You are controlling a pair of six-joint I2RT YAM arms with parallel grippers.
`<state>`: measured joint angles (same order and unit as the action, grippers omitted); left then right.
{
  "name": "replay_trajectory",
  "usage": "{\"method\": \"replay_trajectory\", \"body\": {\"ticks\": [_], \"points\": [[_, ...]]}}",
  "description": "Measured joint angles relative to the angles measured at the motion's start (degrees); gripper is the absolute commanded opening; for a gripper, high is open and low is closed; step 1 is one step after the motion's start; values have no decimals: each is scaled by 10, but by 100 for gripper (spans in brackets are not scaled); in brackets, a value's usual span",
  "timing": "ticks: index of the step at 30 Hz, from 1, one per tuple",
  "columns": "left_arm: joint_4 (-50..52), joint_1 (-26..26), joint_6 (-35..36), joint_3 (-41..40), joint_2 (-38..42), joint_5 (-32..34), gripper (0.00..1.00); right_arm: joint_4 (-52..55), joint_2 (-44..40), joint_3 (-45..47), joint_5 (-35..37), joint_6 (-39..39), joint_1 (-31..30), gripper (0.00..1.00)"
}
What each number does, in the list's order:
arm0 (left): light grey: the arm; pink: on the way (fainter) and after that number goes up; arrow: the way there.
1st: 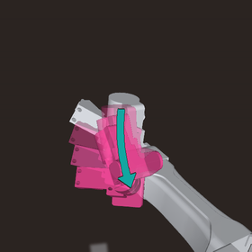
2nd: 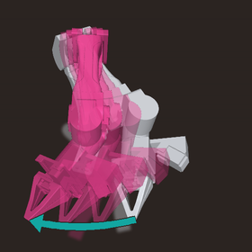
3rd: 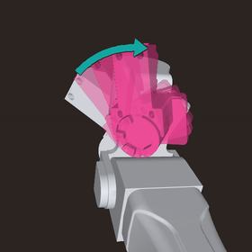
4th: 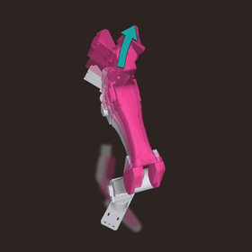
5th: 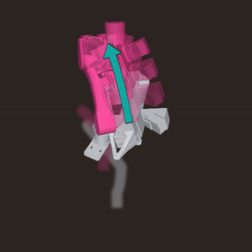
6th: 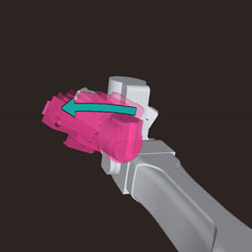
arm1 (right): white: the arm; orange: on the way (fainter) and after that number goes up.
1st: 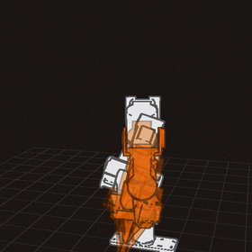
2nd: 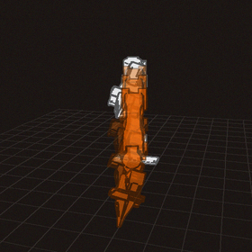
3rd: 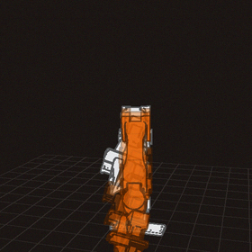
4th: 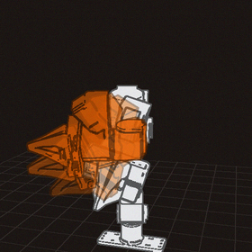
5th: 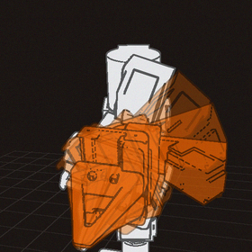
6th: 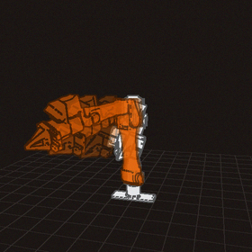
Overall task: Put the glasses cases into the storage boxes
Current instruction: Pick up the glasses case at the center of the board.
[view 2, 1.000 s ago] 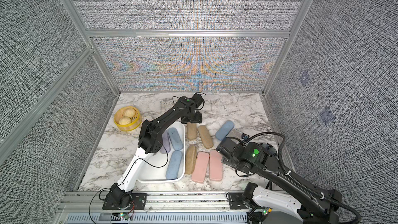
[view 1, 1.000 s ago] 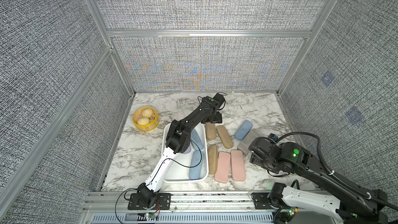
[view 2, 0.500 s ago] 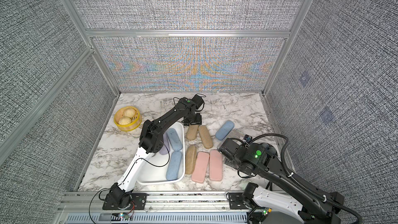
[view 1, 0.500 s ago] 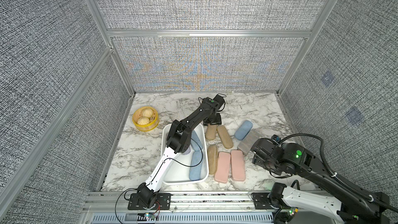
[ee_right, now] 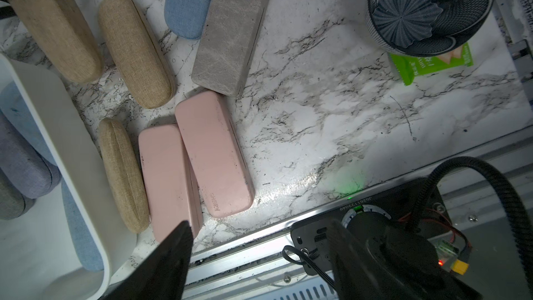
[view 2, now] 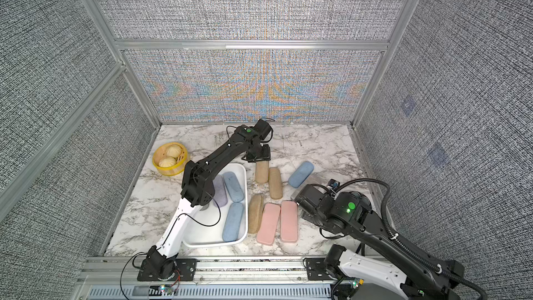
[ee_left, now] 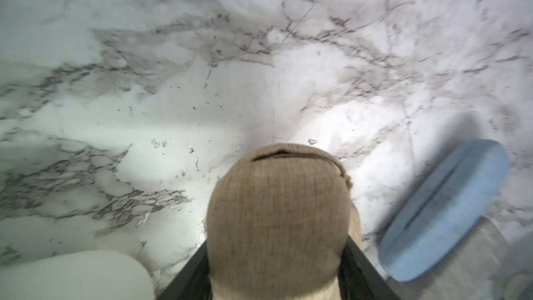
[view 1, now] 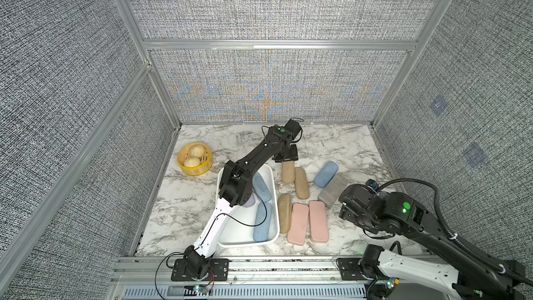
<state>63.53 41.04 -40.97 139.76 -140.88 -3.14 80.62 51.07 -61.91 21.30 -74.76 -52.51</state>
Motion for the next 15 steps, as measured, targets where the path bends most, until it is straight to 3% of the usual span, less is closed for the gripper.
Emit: {"method": "replay_trajectory", "body": {"ticks": [6, 15], "points": [[-33, 7, -2, -109, 150, -14, 54, 1, 2, -18, 9, 10, 0, 75], [-59, 7, -11, -451, 473, -5, 54, -23, 26, -25, 10, 41, 0, 75]]}}
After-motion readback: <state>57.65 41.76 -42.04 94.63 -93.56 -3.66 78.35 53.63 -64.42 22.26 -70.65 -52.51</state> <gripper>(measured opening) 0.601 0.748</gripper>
